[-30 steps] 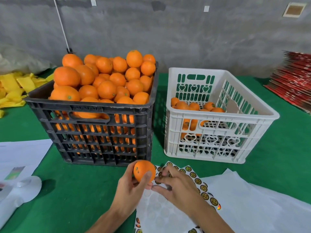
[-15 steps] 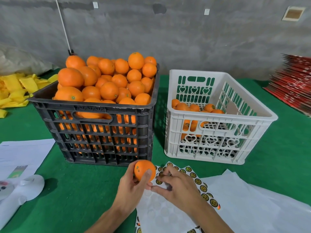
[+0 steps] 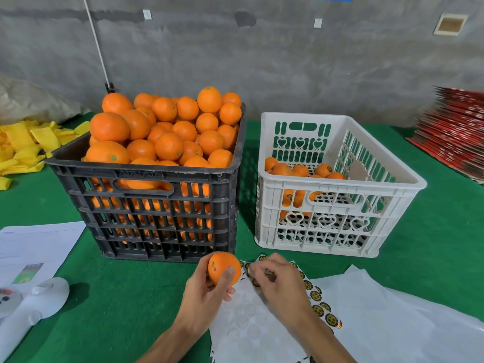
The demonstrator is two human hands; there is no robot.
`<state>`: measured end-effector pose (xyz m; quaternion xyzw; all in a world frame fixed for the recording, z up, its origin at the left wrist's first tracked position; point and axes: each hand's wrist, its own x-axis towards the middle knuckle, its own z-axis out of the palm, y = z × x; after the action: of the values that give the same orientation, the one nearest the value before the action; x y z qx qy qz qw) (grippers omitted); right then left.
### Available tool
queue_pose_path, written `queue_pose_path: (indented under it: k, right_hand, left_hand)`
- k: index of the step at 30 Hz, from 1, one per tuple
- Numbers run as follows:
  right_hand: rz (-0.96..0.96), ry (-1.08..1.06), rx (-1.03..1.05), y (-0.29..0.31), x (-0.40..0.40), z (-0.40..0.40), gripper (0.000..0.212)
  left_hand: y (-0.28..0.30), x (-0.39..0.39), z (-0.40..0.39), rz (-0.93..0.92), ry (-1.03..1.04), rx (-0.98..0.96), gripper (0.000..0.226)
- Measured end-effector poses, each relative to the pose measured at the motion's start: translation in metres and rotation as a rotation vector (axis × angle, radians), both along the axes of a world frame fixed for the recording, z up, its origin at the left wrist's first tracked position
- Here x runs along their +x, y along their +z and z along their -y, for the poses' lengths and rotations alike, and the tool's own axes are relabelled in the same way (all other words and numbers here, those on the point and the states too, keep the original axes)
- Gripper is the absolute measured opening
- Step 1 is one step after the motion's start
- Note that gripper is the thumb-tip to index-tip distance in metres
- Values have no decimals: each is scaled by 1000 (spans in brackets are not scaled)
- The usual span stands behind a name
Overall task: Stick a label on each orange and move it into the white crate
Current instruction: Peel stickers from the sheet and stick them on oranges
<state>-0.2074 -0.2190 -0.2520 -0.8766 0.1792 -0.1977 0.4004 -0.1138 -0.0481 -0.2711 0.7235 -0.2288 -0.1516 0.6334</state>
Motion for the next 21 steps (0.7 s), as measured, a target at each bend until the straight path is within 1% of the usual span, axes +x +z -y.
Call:
queue_pose_path:
  k: [1,2,4,7,9,11,13,15,16,18,21]
  right_hand:
    - [89,-53,62,6,2,-1,17]
    - [185,-107,74,12,2,-3,15]
    - [331,-133,46,23,3,-12,18]
    - [416,-3,-38,28,1,-34,23]
    - [461,72,-101,31,-3,-40,26]
    - [473,100,-276,38,-7,-35,32]
    - [439,108,-515,49,-11,-29,47]
    - [409,64,-666,63,-13,-26,65]
    - [438,19,-691,72,-13,-23,68]
    - [536,-88,-694,94,-11,-12,64]
    - [589,-199,-599,132,1,15,65]
  left_hand:
    - [1,0,0,4,2,-2,44]
    - [2,0,0,10,3,-8,46]
    - [8,-1,0,21,0,-44,55]
    - [20,-5,2,-36,-16,-179,62]
    - [31,-9,3,-76,-17,-236,64]
    - [46,-14,6,-114,-15,-280,65]
    - [66,-18,12,-117,-22,-314,56]
    - [89,-20,20,-78,-88,-340,49]
    - [101,-20,26,-54,-154,-358,47]
    - [126,-20,39,3,-305,-368,45]
    - [167,-10,58,194,-396,-239,60]
